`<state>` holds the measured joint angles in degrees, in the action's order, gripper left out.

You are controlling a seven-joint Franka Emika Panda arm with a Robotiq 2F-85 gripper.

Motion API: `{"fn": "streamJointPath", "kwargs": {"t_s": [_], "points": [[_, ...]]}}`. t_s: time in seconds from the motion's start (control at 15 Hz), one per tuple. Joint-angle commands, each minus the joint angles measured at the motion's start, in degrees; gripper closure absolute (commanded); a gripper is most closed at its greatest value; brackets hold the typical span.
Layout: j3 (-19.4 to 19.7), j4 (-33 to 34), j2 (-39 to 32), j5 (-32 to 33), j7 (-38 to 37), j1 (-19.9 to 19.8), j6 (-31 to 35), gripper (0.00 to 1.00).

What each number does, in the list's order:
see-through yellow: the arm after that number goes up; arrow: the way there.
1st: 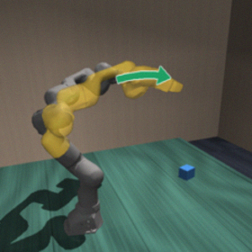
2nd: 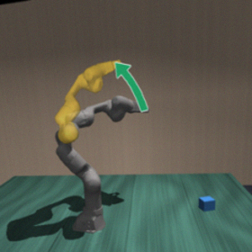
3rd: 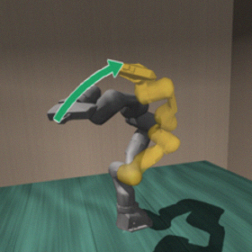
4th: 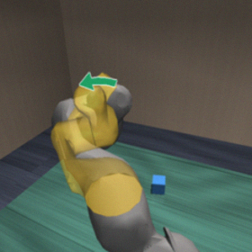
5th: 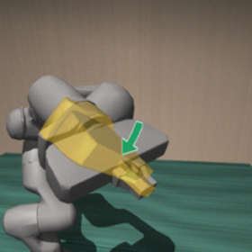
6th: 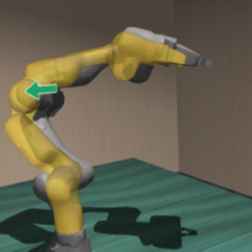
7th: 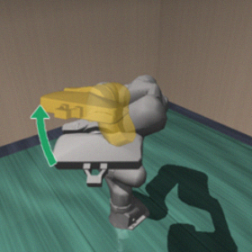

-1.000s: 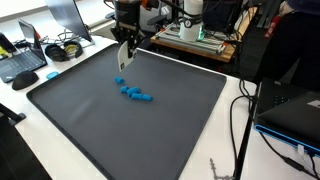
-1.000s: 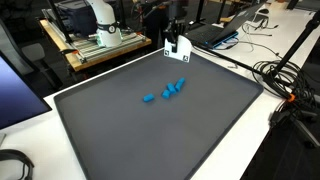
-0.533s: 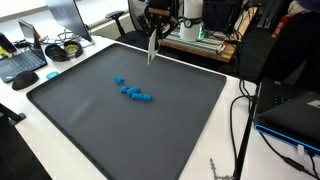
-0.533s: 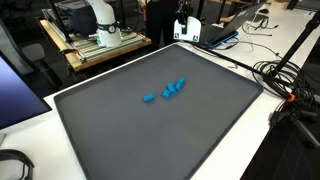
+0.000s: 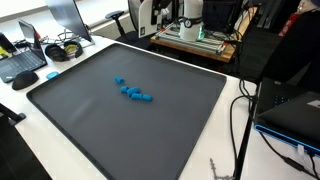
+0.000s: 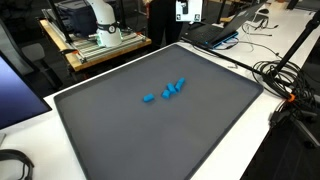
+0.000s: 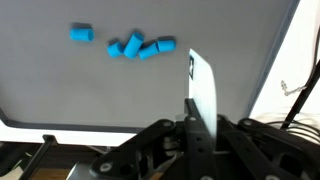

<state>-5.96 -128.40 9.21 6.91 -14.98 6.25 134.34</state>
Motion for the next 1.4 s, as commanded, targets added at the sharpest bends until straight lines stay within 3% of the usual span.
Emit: {"fn": "streamJointPath", "kwargs": {"t_s": [0.0, 0.6, 1.33], "points": [[0.3, 0.0, 3.8, -2.4, -4.7, -2.1, -3.3, 0.99], [0.2, -2.1, 8.8, -1.7, -12.4, -6.6, -4.8, 0.99], [0.3, -4.3, 11.0, -1.3, -9.3, -6.6, -4.1, 0.99]]}}
